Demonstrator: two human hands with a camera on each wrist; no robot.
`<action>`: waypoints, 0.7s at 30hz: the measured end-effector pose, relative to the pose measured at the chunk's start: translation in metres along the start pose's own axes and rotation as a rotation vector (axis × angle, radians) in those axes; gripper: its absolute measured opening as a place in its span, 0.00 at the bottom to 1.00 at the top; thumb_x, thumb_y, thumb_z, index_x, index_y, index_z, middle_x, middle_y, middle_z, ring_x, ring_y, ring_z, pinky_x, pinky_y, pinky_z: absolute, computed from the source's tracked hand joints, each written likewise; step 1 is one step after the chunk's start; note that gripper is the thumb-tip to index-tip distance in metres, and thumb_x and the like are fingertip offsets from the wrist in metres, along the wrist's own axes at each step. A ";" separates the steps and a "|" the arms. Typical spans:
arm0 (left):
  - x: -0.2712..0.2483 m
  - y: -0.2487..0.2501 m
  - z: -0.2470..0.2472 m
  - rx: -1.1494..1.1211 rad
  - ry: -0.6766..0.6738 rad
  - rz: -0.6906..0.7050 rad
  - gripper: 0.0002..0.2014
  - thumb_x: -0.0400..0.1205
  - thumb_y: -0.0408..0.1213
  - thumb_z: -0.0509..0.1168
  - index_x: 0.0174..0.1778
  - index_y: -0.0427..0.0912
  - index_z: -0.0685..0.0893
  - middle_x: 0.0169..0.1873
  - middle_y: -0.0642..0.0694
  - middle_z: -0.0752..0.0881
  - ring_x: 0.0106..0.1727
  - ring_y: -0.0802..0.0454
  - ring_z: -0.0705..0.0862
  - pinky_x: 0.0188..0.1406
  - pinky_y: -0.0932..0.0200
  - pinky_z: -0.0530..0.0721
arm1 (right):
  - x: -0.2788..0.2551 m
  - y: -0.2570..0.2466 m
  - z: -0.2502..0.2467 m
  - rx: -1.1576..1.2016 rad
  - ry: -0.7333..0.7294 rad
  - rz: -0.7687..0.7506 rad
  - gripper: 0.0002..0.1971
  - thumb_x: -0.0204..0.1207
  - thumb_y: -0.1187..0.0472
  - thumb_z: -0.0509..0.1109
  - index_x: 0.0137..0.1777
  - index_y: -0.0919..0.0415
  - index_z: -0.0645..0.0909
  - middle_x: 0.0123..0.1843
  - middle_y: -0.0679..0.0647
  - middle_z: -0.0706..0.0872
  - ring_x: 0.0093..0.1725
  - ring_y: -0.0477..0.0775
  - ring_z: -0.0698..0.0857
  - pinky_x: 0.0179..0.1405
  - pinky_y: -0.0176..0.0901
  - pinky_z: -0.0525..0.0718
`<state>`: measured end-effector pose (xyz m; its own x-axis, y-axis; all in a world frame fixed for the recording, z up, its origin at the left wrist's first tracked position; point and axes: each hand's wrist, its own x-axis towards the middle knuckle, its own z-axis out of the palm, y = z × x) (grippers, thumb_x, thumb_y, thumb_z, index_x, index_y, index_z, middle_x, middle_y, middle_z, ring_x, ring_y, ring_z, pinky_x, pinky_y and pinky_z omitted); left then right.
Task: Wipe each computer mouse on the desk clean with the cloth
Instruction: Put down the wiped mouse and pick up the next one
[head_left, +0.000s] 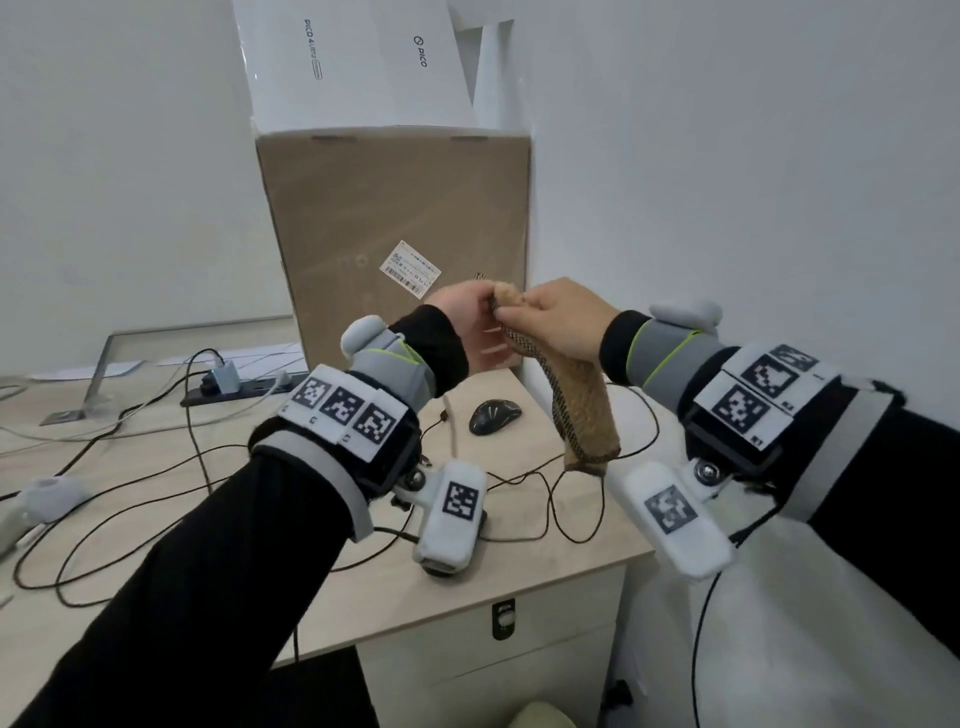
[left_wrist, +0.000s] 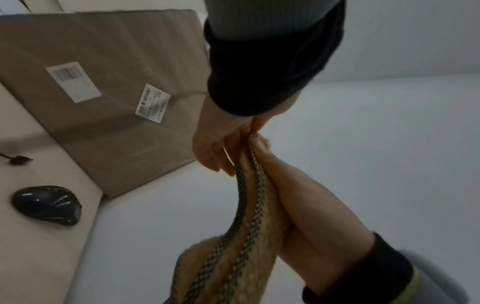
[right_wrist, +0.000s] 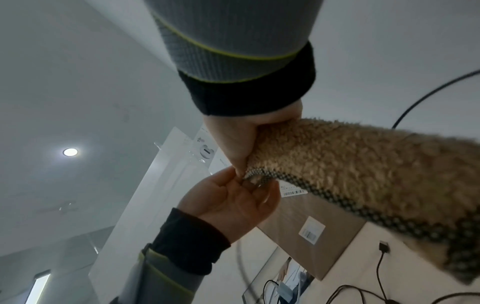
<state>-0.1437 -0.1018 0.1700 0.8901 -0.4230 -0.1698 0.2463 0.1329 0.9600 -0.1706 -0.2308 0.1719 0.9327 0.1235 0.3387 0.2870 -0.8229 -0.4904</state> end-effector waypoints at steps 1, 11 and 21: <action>0.003 0.000 -0.003 -0.001 0.074 0.009 0.17 0.87 0.44 0.49 0.36 0.45 0.77 0.30 0.49 0.84 0.38 0.53 0.78 0.43 0.59 0.74 | -0.002 0.001 0.001 0.015 -0.008 0.003 0.23 0.80 0.48 0.63 0.26 0.60 0.70 0.27 0.55 0.72 0.27 0.51 0.70 0.28 0.41 0.65; 0.021 0.002 -0.061 -0.196 0.323 0.050 0.21 0.86 0.38 0.44 0.41 0.43 0.83 0.26 0.51 0.90 0.31 0.57 0.87 0.32 0.64 0.72 | -0.019 0.028 0.003 0.022 -0.091 0.063 0.24 0.78 0.45 0.64 0.29 0.65 0.74 0.28 0.55 0.71 0.28 0.51 0.70 0.31 0.42 0.66; 0.019 -0.023 -0.100 -0.315 0.341 -0.128 0.37 0.83 0.62 0.40 0.74 0.35 0.69 0.68 0.38 0.80 0.60 0.43 0.80 0.52 0.52 0.76 | -0.018 0.043 0.009 0.184 0.100 0.139 0.21 0.80 0.50 0.63 0.28 0.58 0.65 0.28 0.54 0.66 0.28 0.51 0.66 0.30 0.43 0.63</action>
<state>-0.0945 -0.0228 0.1220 0.9071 -0.1422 -0.3962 0.4194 0.3860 0.8217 -0.1730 -0.2634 0.1381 0.9424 -0.0467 0.3311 0.2010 -0.7123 -0.6725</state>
